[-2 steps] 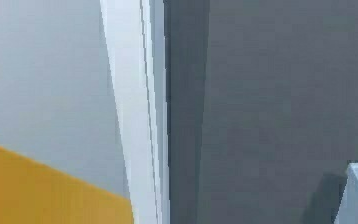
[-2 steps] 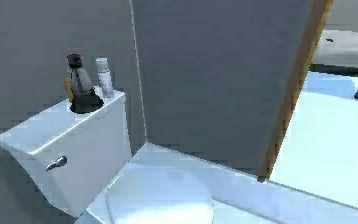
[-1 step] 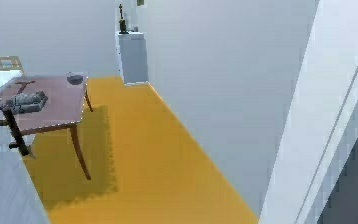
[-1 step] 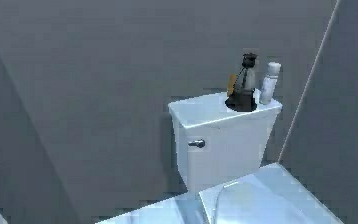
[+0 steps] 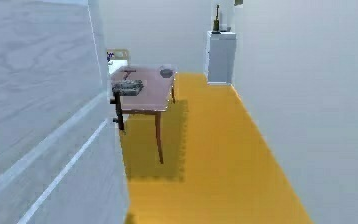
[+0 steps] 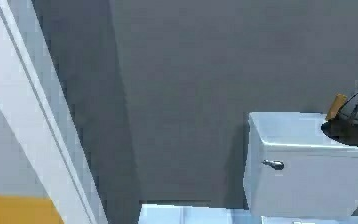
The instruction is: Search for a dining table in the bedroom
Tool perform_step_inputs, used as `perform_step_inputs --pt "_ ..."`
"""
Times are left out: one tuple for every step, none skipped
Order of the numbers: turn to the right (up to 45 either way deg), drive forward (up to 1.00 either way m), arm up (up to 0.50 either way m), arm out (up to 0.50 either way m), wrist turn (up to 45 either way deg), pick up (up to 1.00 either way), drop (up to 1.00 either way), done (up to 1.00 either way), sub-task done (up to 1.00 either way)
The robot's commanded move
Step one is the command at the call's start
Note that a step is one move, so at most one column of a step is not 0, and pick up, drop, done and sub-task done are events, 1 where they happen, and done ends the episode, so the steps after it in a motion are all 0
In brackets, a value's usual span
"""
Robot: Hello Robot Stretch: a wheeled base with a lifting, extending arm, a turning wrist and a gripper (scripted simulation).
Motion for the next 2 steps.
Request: perform_step_inputs --pt "0.0 0.75 0.00 0.00 0.0 0.00 0.00 0.00 0.00" --pt "-15.0 0.00 0.00 0.00 0.0 0.00 0.00 0.00 0.00"
